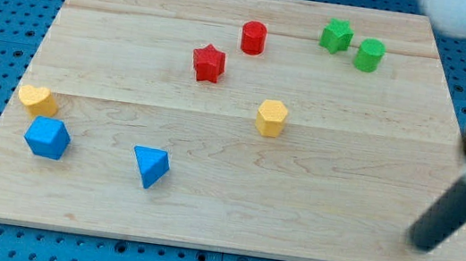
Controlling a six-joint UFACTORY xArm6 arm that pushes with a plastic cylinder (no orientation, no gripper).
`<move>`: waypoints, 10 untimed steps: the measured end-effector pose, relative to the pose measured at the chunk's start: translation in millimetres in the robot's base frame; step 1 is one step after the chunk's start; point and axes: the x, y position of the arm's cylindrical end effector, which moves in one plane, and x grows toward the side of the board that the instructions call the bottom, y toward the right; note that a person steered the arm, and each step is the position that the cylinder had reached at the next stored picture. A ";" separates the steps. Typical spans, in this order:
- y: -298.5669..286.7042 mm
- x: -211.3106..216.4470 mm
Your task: Make a semi circle with the blue blocks and semi circle
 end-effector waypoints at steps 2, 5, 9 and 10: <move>-170.7 -20.7; -292.6 -55.3; -466.7 -54.6; -449.9 -82.3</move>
